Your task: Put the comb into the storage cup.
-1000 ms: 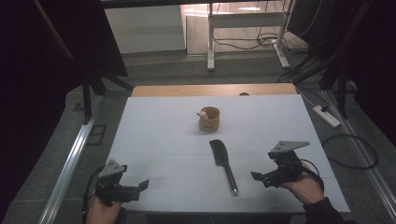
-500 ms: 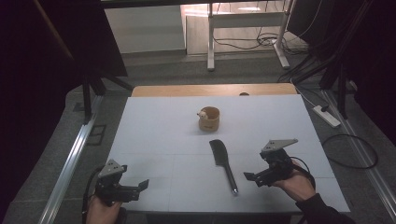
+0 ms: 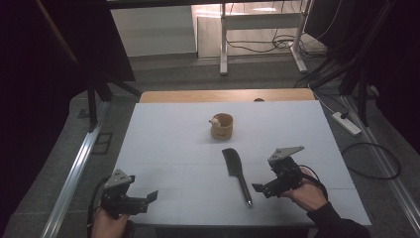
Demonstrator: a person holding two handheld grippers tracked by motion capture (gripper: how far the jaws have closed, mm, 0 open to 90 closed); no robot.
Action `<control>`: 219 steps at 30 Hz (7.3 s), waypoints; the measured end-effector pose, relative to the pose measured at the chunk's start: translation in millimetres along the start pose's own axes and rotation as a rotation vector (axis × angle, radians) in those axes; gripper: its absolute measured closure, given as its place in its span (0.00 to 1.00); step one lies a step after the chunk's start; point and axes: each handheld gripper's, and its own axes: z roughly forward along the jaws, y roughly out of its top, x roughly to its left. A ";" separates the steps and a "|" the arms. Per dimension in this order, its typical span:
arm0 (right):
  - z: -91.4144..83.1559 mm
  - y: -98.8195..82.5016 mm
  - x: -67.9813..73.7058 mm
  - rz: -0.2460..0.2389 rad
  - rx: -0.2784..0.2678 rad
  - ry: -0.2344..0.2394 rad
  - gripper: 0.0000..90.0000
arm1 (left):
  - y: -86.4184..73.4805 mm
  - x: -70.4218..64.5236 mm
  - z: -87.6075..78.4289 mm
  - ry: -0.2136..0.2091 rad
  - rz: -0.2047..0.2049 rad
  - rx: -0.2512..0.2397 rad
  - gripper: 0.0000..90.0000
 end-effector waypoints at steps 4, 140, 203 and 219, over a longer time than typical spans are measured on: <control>3.2 2.7 1.5 -0.008 0.011 0.004 0.00 | 0.0 0.0 0.0 0.000 0.000 0.001 0.00; 69.2 7.0 18.8 -0.154 0.266 0.102 1.00 | 1.7 0.2 1.5 -0.013 0.015 -0.002 0.01; 42.9 20.8 -4.8 -0.095 0.154 -0.074 0.00 | 2.1 1.7 2.3 -0.021 0.001 0.005 0.01; 68.1 13.7 -1.2 -0.130 0.243 -0.057 0.00 | 1.8 2.2 2.0 -0.023 -0.002 0.006 0.01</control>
